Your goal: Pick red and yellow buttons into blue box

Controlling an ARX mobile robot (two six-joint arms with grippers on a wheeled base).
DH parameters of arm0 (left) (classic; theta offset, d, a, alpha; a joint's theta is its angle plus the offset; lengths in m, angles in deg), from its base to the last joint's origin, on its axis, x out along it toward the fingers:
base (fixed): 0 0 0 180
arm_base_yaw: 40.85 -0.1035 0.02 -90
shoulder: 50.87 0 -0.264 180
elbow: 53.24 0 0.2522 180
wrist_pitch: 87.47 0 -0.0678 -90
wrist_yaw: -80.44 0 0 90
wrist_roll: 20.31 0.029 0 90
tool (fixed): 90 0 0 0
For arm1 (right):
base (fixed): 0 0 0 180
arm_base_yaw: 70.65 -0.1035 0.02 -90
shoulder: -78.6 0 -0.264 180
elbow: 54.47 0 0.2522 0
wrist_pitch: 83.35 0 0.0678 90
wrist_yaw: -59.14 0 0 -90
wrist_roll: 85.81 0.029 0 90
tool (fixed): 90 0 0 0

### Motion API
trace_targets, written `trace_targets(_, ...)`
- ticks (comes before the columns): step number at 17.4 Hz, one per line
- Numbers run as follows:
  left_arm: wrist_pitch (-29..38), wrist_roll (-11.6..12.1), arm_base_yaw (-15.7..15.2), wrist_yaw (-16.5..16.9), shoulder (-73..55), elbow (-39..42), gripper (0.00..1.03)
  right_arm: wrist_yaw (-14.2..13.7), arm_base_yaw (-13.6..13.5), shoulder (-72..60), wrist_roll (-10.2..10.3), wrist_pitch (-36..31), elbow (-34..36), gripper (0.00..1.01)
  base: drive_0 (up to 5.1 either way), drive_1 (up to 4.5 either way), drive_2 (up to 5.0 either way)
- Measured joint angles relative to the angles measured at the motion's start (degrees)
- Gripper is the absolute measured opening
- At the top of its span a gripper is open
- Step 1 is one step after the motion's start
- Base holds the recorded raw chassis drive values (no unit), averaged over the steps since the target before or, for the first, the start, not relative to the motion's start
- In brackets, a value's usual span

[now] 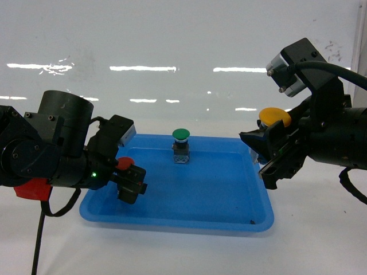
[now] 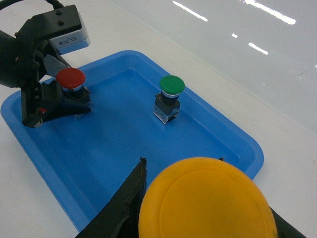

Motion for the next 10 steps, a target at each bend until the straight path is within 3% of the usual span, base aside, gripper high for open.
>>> trace_targets(3,0.0,0.0,0.0,0.0,0.0,0.0,0.46,0.0,0.0,0.0,0.0,0.0,0.0,0.36,0.0,0.00,0.0)
trace_targets(4,0.0,0.0,0.0,0.0,0.0,0.0,0.25,0.0,0.0,0.0,0.0,0.0,0.0,0.36,0.0,0.00,0.0)
trace_targets(10,1.6,-0.9,-1.0,1.0,3.6,4.5,0.24,0.0,0.0,0.0,0.0,0.0,0.0,0.36,0.0,0.00,0.0)
